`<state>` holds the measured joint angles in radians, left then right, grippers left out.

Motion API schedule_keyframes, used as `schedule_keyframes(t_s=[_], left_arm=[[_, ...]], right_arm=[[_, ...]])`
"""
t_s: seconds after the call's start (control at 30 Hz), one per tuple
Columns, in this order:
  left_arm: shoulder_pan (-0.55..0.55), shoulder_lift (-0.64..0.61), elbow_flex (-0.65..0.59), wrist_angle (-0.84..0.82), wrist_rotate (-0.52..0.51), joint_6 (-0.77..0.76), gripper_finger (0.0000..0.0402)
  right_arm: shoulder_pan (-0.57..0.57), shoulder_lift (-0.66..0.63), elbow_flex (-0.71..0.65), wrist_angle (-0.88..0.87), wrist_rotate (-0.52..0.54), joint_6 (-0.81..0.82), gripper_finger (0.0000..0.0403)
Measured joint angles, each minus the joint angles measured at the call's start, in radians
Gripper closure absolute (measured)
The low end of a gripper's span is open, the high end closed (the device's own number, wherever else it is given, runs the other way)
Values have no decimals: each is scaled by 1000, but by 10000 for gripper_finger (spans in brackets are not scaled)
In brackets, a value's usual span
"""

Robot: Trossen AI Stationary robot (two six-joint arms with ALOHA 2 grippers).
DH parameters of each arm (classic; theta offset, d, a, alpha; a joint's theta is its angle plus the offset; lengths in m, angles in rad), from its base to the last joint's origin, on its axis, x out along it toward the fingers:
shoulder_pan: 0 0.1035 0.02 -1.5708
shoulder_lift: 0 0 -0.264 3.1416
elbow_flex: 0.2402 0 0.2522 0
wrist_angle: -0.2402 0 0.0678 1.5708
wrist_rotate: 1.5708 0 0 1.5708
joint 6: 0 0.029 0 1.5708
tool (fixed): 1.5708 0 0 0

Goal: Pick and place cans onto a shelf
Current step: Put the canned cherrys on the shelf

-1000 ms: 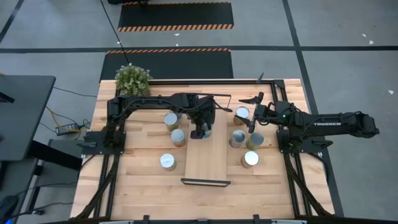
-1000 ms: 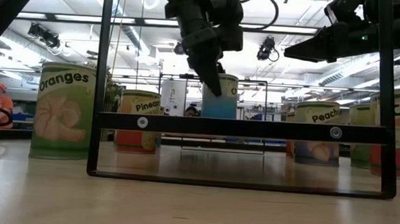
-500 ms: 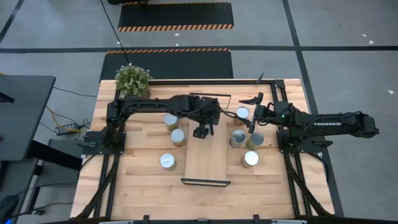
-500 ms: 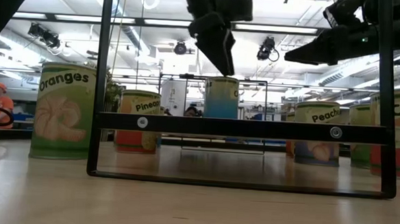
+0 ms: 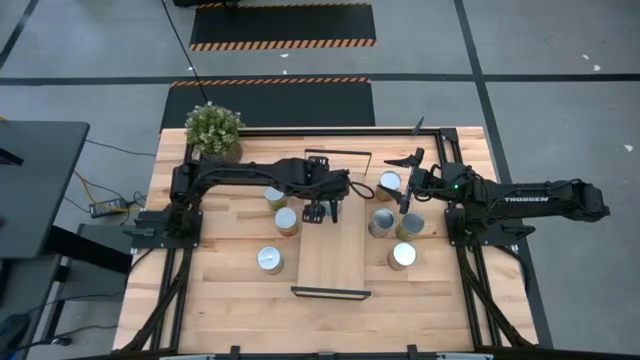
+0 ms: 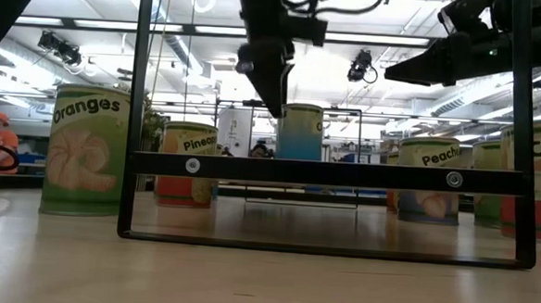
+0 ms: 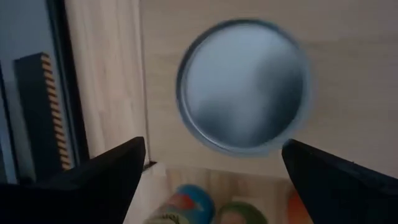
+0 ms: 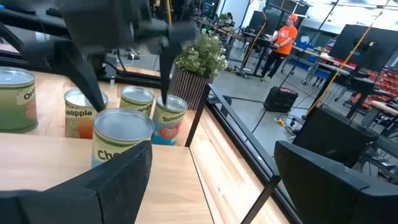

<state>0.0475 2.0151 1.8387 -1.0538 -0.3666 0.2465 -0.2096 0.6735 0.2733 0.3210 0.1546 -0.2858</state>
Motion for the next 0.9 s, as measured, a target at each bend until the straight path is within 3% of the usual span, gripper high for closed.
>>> schedule_keyframes(t_s=[0.37, 0.5, 0.67, 0.9], left_arm=[[6, 0, -164, 426, -157, 180, 17], [6, -1, -163, 428, -176, 179, 17], [-2, -24, -149, 397, -104, 124, 17], [-5, -19, -150, 500, -80, 59, 17]], right_arm=[[0, 0, 0, -1, -11, 2, 57], [0, 0, 0, -1, -10, 2, 57], [0, 0, 0, -1, -11, 2, 57], [22, 14, 0, -7, -25, 20, 57]])
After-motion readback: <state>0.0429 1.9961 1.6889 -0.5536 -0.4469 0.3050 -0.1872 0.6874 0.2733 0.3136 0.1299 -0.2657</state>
